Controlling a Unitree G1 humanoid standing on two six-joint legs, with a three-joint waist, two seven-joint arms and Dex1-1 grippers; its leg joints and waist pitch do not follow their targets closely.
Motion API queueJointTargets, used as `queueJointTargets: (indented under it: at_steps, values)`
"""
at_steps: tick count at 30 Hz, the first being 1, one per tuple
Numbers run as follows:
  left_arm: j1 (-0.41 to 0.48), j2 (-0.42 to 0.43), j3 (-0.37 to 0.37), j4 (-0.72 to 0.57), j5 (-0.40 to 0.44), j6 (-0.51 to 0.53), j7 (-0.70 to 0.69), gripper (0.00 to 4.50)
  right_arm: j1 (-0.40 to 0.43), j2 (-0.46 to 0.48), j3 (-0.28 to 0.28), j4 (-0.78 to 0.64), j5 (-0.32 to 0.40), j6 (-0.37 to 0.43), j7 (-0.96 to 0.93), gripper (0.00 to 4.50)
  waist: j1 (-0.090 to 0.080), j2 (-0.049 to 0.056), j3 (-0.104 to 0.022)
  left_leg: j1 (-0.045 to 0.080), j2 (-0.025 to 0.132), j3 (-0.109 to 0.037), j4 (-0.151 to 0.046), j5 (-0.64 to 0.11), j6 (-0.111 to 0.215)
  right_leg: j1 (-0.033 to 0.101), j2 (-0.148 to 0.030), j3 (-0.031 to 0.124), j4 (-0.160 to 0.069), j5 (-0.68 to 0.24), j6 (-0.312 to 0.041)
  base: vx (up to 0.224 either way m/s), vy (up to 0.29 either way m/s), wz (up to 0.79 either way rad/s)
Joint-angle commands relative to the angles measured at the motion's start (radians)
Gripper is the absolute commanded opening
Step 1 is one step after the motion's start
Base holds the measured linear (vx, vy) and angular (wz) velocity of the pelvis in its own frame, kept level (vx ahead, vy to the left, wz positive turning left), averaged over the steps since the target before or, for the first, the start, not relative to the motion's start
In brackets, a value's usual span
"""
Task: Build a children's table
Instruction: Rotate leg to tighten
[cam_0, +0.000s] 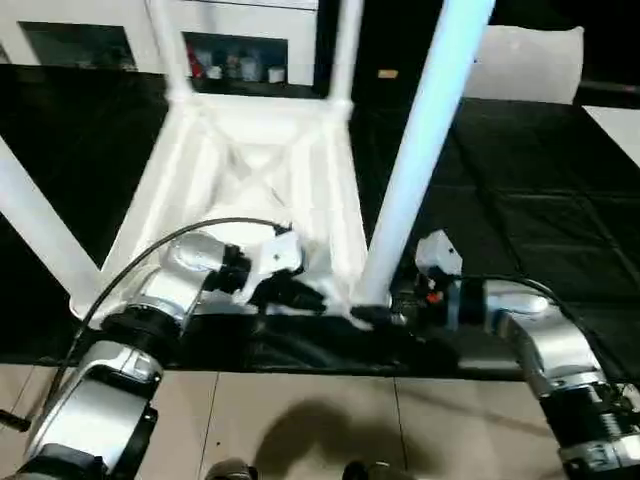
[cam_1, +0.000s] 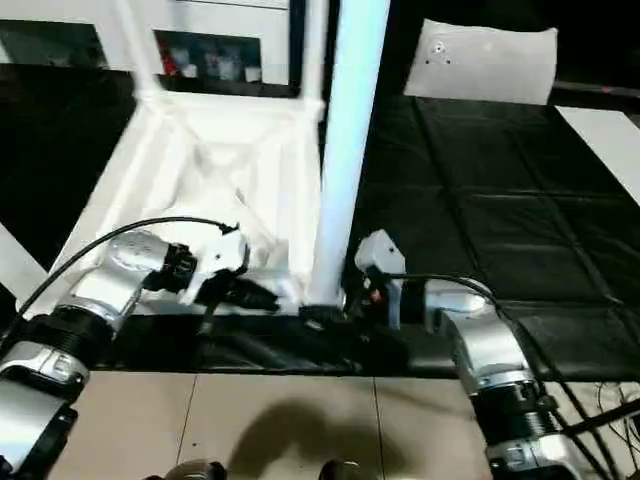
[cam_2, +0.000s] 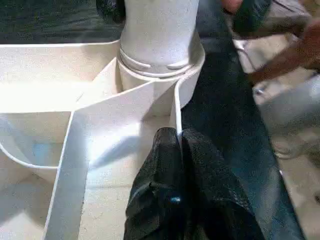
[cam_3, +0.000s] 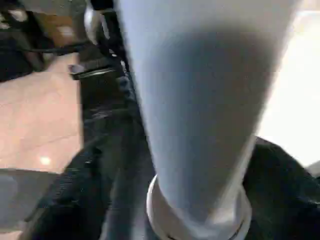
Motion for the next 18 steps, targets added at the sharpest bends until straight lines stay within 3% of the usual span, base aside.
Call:
queueJointTargets:
  at_steps: [1,7,8,18]
  values:
    - [-0.017,-0.008,-0.050,-0.003,0.006,-0.032,-0.078,0.00,-0.018,-0.017,0.016,0.001,0.022,0.003,0.050,3.46,0.001,0.001,-0.067,0.010,0.047,-0.002,-0.054,-0.148,0.087,0.059,-0.083,0.052,-0.054,-0.165,-0.236,0.000,0.000,0.00]
    - [-0.031,-0.002,-0.074,0.014,0.020,-0.072,-0.142,0.00,-0.033,-0.043,0.048,0.013,0.029,0.019,0.127,3.01,0.017,-0.001,-0.070,0.012,0.049,-0.002,-0.054,-0.136,0.081,0.057,-0.083,0.052,-0.050,-0.160,-0.233,0.000,0.000,0.00]
    - [-0.033,-0.002,-0.078,0.017,0.021,-0.077,-0.152,0.00,-0.035,-0.046,0.053,0.016,0.028,0.016,0.142,2.82,0.017,-0.007,-0.070,0.010,0.047,-0.002,-0.053,-0.132,0.084,0.058,-0.083,0.051,-0.050,-0.153,-0.233,0.000,0.000,0.00]
    - [-0.045,-0.002,-0.092,0.041,0.024,-0.108,-0.168,0.00,-0.042,-0.059,0.077,0.015,0.032,0.011,0.193,2.13,0.020,-0.006,-0.070,0.009,0.046,-0.002,-0.052,-0.136,0.078,0.058,-0.083,0.050,-0.051,-0.177,-0.223,0.000,0.000,0.00]
